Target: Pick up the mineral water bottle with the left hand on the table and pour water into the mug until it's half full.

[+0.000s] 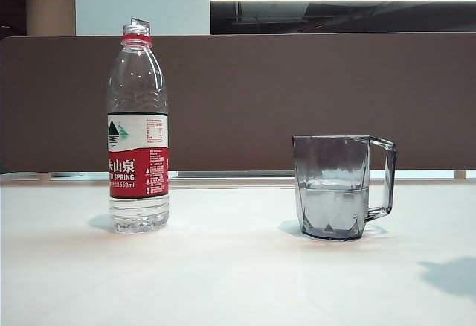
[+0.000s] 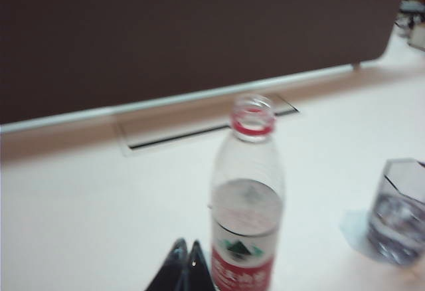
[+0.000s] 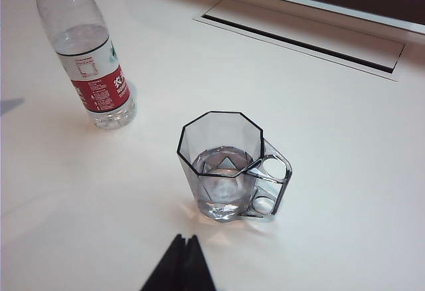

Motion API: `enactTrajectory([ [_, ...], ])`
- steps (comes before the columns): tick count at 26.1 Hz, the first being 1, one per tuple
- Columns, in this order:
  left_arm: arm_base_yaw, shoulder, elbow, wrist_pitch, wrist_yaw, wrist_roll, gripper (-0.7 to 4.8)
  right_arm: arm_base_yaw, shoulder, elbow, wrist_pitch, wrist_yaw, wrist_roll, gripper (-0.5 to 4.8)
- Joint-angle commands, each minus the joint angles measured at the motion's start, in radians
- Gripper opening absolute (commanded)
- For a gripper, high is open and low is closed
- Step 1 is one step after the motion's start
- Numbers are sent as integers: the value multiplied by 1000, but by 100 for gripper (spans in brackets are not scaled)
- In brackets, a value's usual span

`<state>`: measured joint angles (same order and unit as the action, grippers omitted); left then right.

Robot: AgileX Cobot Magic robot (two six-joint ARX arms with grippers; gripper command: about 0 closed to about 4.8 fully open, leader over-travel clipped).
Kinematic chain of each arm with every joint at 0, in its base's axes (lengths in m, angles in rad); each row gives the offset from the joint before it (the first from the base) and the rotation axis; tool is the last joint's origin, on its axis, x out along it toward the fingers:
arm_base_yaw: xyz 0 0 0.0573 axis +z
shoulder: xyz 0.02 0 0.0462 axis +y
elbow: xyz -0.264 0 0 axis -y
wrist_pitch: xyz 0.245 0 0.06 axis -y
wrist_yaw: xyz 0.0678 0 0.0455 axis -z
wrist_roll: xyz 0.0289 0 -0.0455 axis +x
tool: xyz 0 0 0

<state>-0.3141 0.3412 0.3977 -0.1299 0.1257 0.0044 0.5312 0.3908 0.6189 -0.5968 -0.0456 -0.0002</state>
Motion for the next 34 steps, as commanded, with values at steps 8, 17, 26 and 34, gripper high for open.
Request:
enactTrajectory([
  [8,87,-141,-103,87,-53,-12,-6,-1,-1,9,17,-1,-3,-1],
  [17,259,-257,-195,109,-5,-13,-6,-1,-1,9,18,-1,-3,-1],
  [26,288,-324,-299,120,2,-12,-6,-1,-1,9,17,-1,-3,-1],
  [34,306,-337,-386,192,-2,-11,-6,-1,-1,9,17,-1,-3,-1],
])
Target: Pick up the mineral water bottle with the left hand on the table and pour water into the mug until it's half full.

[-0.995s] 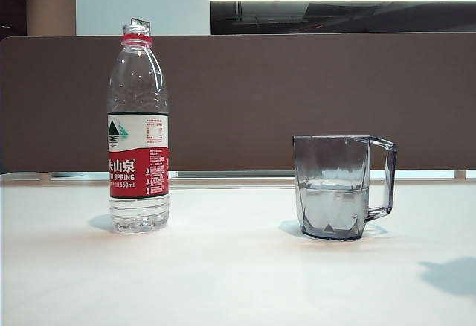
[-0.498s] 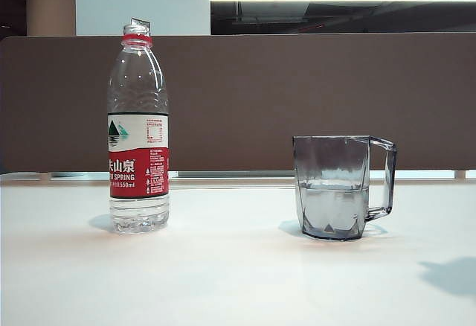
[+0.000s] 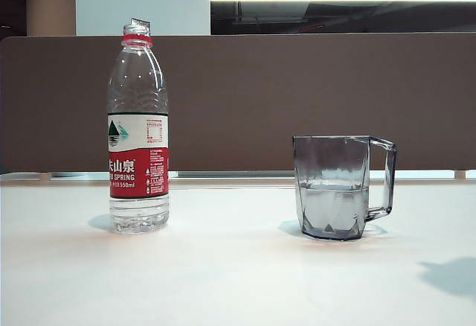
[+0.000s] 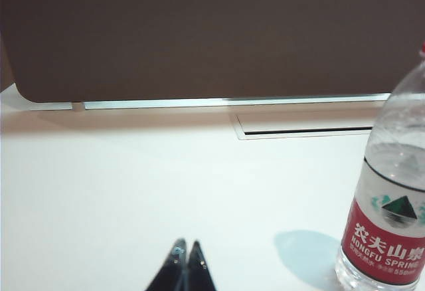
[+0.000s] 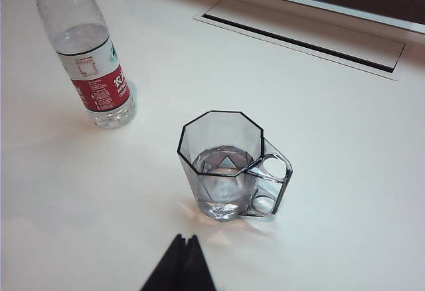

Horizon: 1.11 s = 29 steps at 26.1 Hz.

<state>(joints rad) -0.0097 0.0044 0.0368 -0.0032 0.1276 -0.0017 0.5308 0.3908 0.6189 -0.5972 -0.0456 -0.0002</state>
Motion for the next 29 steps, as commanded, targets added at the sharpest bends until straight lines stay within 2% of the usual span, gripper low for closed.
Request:
enactTrajectory([
  [1,2,0,-26,63,-24,8,-6,0,-2,9,18,-1,-3,-1],
  [3,2,-1,-26,64,-51,35,-6,-1,-1,9,17,-1,-3,-1],
  [8,2,-1,-26,42,-109,39,-6,0,-1,9,18,-1,-3,-1],
  [13,2,-1,-26,33,-108,40,-6,0,-1,9,18,-1,-3,-1],
  [17,2,-1,-26,35,-109,76,-6,0,-2,9,18,-1,-3,-1],
  [29,1,0,-26,39,-101,73,-4,-1,-1,9,18,-1,-3,-1],
])
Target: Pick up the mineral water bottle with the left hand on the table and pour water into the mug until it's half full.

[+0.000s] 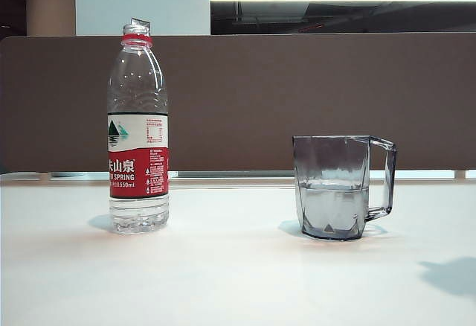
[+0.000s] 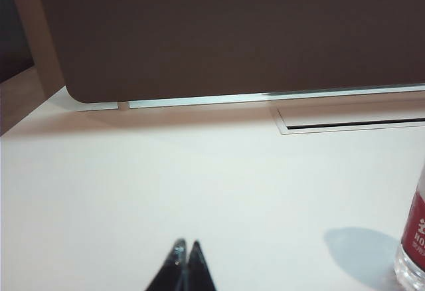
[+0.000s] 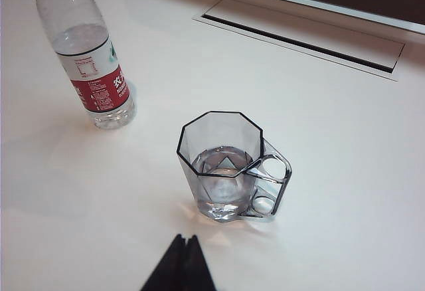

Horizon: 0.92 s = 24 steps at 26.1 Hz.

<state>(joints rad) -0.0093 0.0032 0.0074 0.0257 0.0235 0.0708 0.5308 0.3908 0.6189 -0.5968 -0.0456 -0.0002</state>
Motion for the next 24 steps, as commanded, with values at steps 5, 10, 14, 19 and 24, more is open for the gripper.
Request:
enactTrajectory([
  [5,1,0,3,10,3,0,-4,0,-2,9,17,-1,-3,-1],
  [10,1,1,3,10,3,0,-4,-2,-2,9,17,77,-3,-1],
  [14,1,0,3,10,3,0,-4,-3,-1,1,7,128,-3,-1],
  [19,1,1,3,10,3,0,-4,-22,-31,-44,93,296,-3,-1],
  [24,1,0,3,10,3,0,-4,-129,-173,-262,465,360,-5,-1],
])
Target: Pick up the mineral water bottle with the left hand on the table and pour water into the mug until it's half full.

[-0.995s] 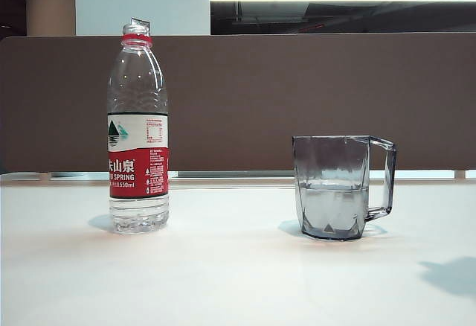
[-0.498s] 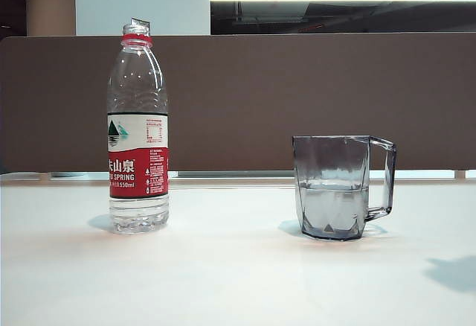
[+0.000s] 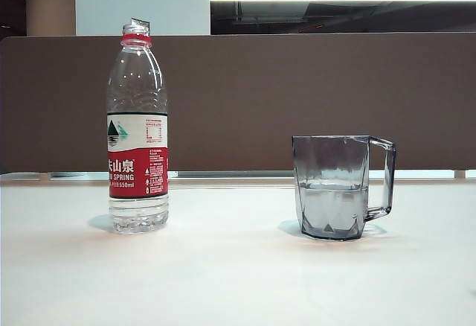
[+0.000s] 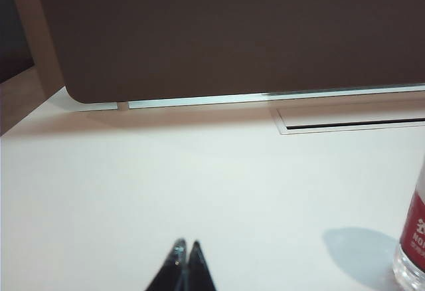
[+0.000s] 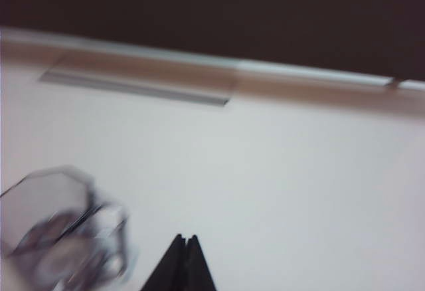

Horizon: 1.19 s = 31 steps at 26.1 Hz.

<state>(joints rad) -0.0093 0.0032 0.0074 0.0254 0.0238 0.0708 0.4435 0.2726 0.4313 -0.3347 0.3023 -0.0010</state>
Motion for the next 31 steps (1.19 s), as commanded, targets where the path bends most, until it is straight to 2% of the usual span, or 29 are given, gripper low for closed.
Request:
enactTrajectory([
  [1,1,0,3,10,2,0,-4,-86,-106,-139,277,11,-8,-1],
  [8,1,0,3,10,3,0,-4,-240,-241,-279,317,-63,-53,-1],
  [11,1,0,3,9,2,0,-4,-306,-274,-307,319,-133,-53,-1],
  [13,1,0,3,10,2,0,-4,-381,-272,-330,325,-179,-53,-1],
  [16,1,0,3,6,3,0,-4,-425,-272,-350,359,-179,-53,-1],
  [24,1,0,3,6,2,0,-4,-431,-272,-426,558,-193,-51,-1],
  [31,1,1,3,6,2,0,-4,-377,-272,-431,493,-189,-43,-1],
])
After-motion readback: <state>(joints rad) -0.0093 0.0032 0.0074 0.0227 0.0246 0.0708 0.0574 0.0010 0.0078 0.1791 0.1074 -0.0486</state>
